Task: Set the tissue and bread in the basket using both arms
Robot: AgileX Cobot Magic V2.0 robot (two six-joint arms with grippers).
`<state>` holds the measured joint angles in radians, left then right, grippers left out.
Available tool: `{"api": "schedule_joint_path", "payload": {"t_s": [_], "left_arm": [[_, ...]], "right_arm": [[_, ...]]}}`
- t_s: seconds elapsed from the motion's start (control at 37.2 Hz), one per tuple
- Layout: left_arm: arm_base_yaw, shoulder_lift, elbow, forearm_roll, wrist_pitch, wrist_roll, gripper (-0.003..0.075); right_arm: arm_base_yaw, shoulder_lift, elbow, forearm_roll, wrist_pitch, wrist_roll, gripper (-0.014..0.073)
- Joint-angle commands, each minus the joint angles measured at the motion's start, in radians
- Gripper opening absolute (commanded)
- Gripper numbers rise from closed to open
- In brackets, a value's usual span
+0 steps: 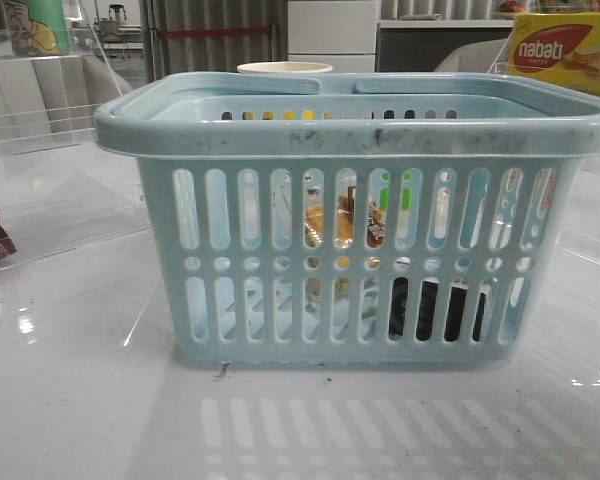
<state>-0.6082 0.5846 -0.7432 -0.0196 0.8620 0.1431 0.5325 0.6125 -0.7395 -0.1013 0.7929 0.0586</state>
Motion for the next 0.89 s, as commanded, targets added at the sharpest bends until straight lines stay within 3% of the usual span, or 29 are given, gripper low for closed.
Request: {"api": "schedule_joint_path", "payload": {"t_s": [0.0, 0.38, 0.48, 0.86], "left_arm": [[0.000, 0.001, -0.024, -0.003, -0.071, -0.010, 0.0488], [0.000, 0.001, -0.024, -0.003, -0.071, -0.010, 0.0169], [0.000, 0.001, -0.024, -0.003, -0.071, -0.010, 0.0092], [0.000, 0.001, -0.024, -0.005, -0.067, -0.010, 0.0091]], "right_arm": [[-0.001, -0.031, -0.013, -0.038, -0.025, -0.006, 0.0506], [-0.001, -0.053, -0.013, -0.049, 0.033, -0.006, 0.0058], [-0.001, -0.053, -0.013, -0.049, 0.033, -0.006, 0.0059], [-0.001, -0.053, -0.013, -0.054, 0.035, -0.006, 0.0059]]}}
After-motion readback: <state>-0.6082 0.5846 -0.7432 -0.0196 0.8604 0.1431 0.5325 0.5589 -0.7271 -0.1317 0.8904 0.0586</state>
